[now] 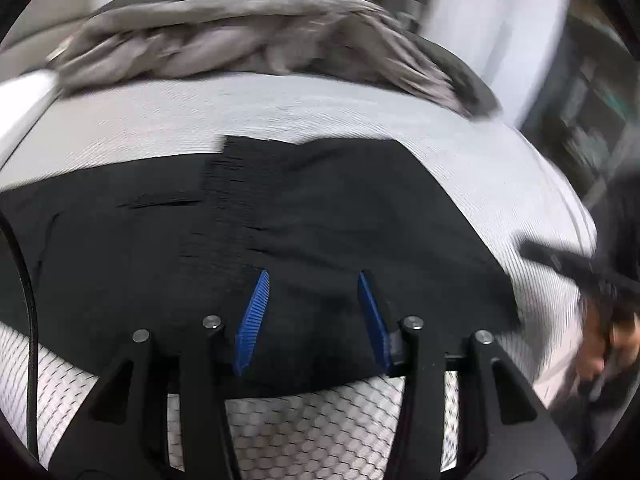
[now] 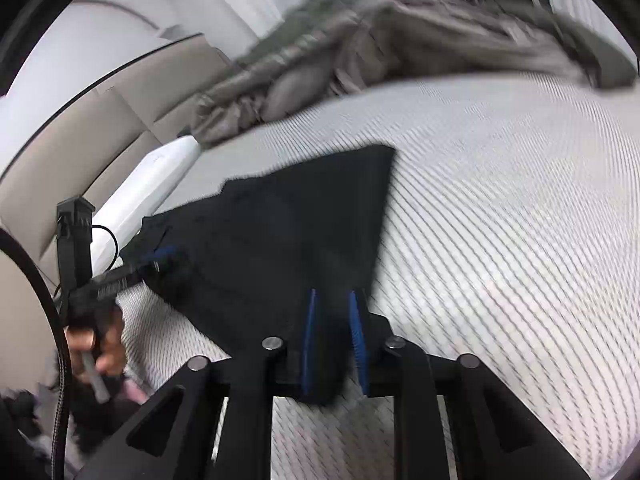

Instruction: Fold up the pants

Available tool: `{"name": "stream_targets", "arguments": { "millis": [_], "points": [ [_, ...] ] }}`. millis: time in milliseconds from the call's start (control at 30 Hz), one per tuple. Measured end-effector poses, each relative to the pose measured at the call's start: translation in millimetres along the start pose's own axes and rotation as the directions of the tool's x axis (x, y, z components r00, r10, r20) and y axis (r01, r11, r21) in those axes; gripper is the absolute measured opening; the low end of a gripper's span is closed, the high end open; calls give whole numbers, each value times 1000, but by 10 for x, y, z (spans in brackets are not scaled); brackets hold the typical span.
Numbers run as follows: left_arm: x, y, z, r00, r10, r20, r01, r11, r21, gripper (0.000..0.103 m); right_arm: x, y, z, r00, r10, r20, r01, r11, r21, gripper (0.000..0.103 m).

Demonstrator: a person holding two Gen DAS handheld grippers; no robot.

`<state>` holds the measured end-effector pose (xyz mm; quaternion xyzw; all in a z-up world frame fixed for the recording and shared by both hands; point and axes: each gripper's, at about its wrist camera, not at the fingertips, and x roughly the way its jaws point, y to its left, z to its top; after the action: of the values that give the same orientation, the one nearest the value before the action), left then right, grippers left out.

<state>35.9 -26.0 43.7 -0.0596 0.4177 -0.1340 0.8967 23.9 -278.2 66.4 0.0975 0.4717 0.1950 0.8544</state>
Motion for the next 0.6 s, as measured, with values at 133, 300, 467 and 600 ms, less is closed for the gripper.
{"name": "stream_targets", "arguments": {
  "millis": [133,300,467,600],
  "points": [
    [250,-232,-158,995,43,-89,-30,989,144,48,437,484,-34,999,46,-11,-47,996,-80,27],
    [207,93,-224,991,-12,-131,26,994,105,48,863,666,-261,987,-45,-155,5,969,-247,30],
    [90,352,-291,990,-25,-137,39,994,98,48,586,279,-317,980,-148,-131,117,968,-222,30],
    [-170,388,-195,998,17,-58,-12,996,85,48,268,29,-314,976,-151,-156,129,981,-141,33]
  ]
}}
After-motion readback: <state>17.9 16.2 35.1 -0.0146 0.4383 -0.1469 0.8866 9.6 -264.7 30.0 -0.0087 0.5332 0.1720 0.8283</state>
